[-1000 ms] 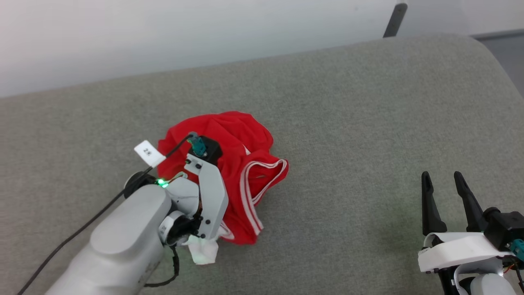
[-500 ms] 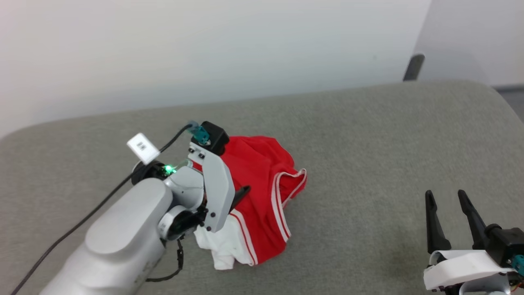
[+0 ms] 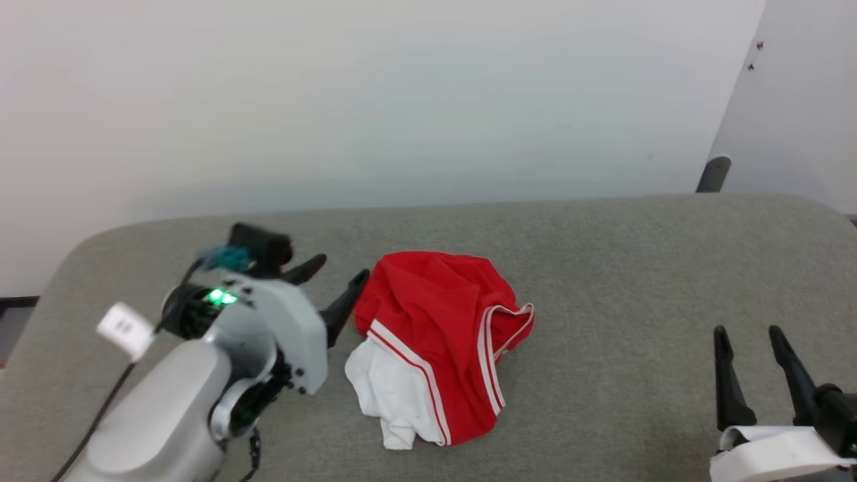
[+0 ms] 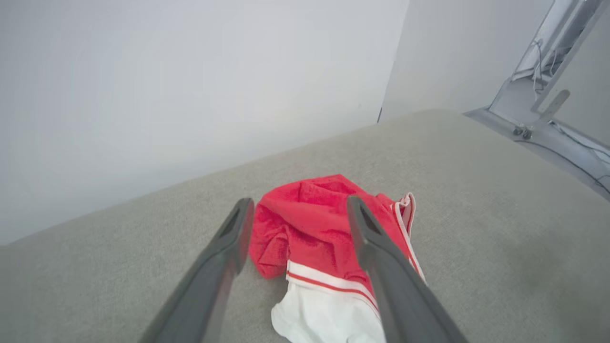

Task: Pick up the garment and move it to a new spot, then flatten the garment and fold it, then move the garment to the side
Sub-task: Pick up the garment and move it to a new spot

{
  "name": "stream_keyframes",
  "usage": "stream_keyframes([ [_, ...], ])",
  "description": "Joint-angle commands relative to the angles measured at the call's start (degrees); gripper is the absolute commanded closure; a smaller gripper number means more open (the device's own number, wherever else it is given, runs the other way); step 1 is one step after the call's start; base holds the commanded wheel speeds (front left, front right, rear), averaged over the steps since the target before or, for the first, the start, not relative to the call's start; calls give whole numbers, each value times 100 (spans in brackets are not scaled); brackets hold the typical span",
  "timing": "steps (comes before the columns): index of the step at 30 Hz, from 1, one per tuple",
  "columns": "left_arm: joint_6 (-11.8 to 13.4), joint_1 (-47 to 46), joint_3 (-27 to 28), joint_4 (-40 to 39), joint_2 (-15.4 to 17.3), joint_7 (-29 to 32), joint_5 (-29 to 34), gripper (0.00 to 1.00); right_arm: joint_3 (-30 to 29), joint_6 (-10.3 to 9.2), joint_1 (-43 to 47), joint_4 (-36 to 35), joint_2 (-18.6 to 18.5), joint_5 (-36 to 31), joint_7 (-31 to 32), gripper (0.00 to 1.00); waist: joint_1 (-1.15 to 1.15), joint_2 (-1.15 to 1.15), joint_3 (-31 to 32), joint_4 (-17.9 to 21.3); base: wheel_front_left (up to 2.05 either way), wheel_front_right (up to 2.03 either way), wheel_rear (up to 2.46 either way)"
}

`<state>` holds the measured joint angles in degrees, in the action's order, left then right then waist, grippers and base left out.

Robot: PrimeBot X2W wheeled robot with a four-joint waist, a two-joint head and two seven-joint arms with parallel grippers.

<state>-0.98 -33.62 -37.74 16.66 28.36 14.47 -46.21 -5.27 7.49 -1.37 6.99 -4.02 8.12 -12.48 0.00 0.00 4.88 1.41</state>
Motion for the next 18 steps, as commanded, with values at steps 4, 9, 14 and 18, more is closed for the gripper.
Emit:
stream_keyframes([
  [4,105,483,361,-199,219,-926,64,0,-128,0,196,-151,-47,-17,28,0,0,0,116,-158,0,0,0],
  [9,157,904,674,-281,424,-1744,96,0,-253,0,294,-240,-83,-4,7,0,0,0,129,-258,0,0,0],
  [14,209,1314,870,-334,558,-2306,99,0,-297,0,367,-227,-101,-7,-29,0,0,0,149,-335,0,0,0],
  [18,313,1703,1077,-289,605,-2702,58,0,-339,0,404,-177,-132,2,-84,0,0,0,150,-411,0,0,0],
])
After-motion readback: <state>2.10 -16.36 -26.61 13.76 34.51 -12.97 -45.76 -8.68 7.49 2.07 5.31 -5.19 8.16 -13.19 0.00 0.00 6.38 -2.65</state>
